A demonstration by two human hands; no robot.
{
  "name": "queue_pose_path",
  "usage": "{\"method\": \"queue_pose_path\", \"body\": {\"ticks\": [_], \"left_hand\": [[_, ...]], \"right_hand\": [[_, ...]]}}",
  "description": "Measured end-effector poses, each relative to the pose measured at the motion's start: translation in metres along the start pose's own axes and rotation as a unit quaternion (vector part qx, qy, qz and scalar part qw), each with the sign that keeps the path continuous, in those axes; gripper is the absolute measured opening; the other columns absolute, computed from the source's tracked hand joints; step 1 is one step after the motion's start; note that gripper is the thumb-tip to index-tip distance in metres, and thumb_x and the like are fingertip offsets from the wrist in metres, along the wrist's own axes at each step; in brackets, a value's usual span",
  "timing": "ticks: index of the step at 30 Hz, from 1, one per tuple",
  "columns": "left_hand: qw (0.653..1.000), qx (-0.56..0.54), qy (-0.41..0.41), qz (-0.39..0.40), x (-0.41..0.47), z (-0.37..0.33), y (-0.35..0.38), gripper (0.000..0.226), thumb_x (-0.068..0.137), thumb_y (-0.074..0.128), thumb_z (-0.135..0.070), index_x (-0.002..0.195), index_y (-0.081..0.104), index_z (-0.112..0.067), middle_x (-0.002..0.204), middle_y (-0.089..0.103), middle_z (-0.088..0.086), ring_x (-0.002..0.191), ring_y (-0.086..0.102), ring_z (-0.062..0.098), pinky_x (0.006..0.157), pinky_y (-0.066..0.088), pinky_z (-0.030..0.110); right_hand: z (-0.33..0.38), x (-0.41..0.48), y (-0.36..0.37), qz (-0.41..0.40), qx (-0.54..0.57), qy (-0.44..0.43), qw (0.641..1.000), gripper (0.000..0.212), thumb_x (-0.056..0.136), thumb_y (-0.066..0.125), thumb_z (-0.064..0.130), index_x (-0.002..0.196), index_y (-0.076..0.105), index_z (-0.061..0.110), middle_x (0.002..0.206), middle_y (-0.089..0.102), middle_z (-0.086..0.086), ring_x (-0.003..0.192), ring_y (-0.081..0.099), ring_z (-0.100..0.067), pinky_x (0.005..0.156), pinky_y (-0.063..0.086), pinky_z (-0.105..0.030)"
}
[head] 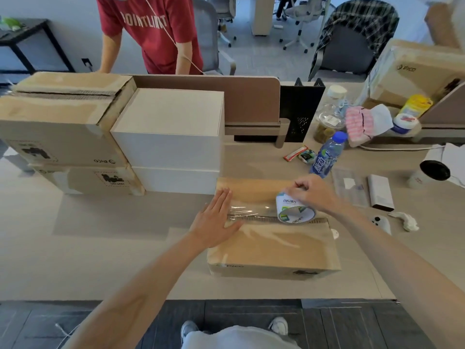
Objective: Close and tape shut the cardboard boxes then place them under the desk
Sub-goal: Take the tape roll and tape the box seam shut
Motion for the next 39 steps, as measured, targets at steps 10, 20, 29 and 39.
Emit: {"method": "queue_pose_path", "body": {"ticks": [10,20,29,39], "left_hand": [[1.000,0.025,0.006,0.015,0.001,0.000,0.002,0.097,0.080,0.006,-0.079,0.153,-0.010,-0.018,0.160,-0.018,-0.007,0.146,-0.018,0.007,0.121,0.009,0.041],[0.999,0.035,0.005,0.005,0.003,0.002,0.004,0.100,0.077,0.003,-0.082,0.154,-0.008,-0.019,0.159,-0.017,-0.008,0.146,-0.017,0.007,0.121,0.011,0.041],[0.999,0.045,0.007,-0.003,0.003,0.002,0.005,0.096,0.082,0.006,-0.079,0.153,-0.008,-0.018,0.159,-0.017,-0.007,0.147,-0.014,0.009,0.121,0.017,0.041],[0.999,0.048,0.012,-0.007,0.003,0.001,0.004,0.093,0.085,0.014,-0.075,0.154,-0.008,-0.016,0.161,-0.015,-0.006,0.146,-0.016,0.008,0.119,0.018,0.035]], "right_hand": [[-0.066,-0.034,-0.069,-0.057,-0.007,0.015,0.998,0.050,0.091,0.068,0.020,0.046,0.047,0.018,0.043,0.038,0.008,0.042,0.033,-0.007,0.049,0.023,-0.028],[-0.086,-0.046,-0.075,-0.057,-0.033,0.008,0.998,0.053,0.092,0.067,0.023,0.051,0.041,0.003,0.049,0.038,-0.005,0.048,0.033,-0.014,0.048,0.022,-0.024],[-0.080,-0.036,-0.076,-0.028,-0.059,0.001,0.998,0.052,0.090,0.067,0.016,0.050,0.033,0.017,0.048,0.027,0.006,0.048,0.026,-0.009,0.051,0.023,-0.029],[-0.071,-0.036,-0.072,0.003,-0.115,0.014,0.993,0.053,0.088,0.065,0.014,0.053,0.026,0.019,0.048,0.022,0.008,0.050,0.023,-0.009,0.052,0.020,-0.028]]}}
Point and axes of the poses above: each hand's wrist, its own x-axis towards the middle knuckle, its own y-axis out of the palm, z = x × y, the point moved 5 cm from there along x, towards the middle knuckle
